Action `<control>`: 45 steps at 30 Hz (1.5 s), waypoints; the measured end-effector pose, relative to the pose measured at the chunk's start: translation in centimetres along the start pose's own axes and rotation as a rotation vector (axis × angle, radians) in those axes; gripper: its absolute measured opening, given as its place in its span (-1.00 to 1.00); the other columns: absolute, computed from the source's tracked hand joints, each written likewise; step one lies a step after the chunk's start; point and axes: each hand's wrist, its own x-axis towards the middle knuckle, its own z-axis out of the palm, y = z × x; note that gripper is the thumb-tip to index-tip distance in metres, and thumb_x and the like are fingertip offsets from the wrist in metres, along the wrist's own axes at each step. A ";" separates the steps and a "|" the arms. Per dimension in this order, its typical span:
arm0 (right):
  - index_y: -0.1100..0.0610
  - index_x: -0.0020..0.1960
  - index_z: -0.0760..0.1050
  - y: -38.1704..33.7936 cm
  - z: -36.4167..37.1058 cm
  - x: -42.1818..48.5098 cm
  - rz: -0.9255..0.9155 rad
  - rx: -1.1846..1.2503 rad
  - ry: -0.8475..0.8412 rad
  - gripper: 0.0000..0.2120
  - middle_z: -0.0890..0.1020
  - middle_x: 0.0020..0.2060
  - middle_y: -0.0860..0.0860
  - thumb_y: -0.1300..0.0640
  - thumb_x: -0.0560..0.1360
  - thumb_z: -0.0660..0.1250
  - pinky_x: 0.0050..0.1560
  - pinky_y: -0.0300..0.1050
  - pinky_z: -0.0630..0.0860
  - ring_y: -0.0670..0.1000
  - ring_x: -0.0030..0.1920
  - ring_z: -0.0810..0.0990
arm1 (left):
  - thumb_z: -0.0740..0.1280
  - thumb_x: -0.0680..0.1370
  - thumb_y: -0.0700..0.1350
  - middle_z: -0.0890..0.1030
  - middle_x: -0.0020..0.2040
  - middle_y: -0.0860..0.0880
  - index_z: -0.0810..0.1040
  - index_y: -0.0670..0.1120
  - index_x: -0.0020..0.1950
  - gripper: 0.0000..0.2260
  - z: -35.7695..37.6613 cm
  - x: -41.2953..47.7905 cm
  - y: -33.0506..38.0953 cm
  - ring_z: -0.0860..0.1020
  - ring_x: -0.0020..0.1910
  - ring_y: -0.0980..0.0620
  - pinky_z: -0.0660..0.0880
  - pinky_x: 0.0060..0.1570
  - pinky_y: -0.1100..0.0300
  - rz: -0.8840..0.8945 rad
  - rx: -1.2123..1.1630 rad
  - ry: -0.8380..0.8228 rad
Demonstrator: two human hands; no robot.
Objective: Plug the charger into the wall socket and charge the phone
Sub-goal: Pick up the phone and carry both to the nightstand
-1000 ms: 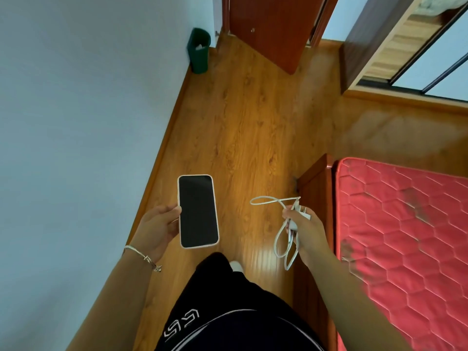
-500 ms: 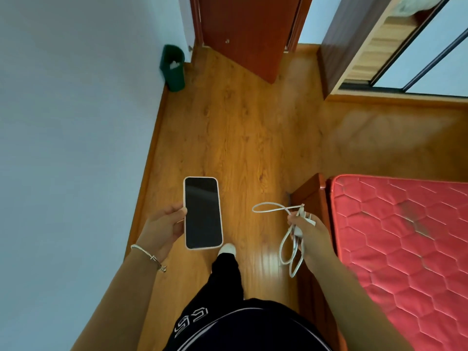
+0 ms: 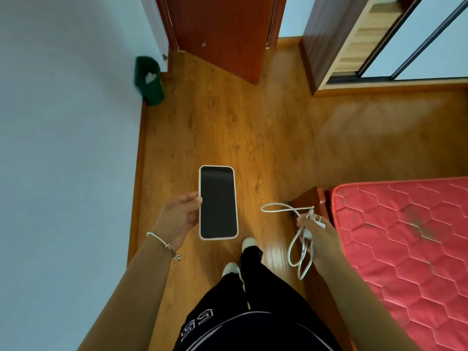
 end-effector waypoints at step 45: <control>0.09 -0.30 0.50 -18.1 16.6 20.4 0.034 0.116 0.158 -0.85 0.48 -0.45 0.00 0.26 0.38 0.42 -0.37 -0.16 0.40 -0.03 -0.41 0.45 | 0.22 0.56 -0.29 0.60 0.05 -0.18 0.43 -0.26 0.27 -0.72 6.4 25.5 23.2 0.57 -0.04 -0.11 0.45 0.14 -0.05 -0.104 0.049 -0.114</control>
